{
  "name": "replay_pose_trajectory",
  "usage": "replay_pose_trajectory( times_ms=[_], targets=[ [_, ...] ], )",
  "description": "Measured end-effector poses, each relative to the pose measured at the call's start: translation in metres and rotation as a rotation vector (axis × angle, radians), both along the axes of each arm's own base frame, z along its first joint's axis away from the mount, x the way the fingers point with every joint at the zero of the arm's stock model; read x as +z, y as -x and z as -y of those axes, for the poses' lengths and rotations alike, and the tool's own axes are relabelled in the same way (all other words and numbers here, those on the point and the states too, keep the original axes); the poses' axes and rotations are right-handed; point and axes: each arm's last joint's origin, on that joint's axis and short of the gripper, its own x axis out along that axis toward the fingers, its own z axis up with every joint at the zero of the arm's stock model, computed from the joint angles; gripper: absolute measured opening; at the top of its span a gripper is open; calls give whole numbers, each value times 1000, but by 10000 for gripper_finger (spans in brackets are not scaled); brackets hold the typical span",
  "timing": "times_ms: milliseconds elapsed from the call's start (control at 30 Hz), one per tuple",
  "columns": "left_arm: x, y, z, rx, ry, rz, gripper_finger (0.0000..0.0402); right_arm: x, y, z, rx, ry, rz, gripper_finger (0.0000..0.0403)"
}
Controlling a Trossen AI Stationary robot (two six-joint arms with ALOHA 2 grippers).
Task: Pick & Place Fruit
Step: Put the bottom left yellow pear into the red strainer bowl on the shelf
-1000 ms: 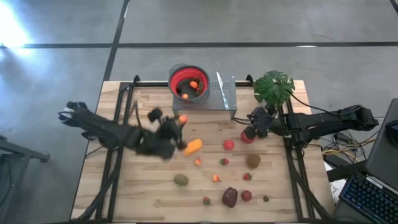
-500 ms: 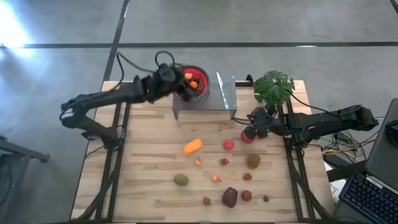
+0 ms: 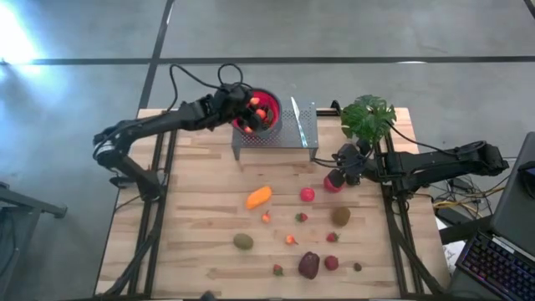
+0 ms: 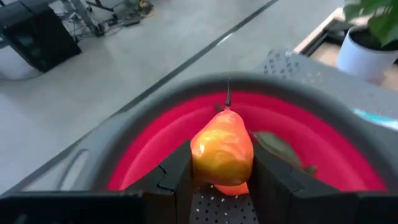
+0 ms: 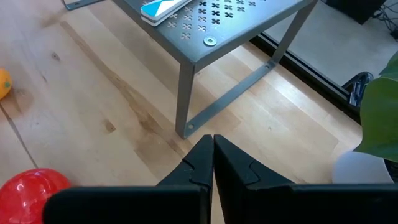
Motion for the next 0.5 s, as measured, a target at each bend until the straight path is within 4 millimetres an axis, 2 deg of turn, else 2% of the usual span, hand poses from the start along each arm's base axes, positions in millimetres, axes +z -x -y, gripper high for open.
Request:
replay_pose_trajectory(
  times_ms=[500],
  targets=[
    [-27,-12,-6,-1,52,-105,130,0,0,0,0,0,0,8]
  ],
)
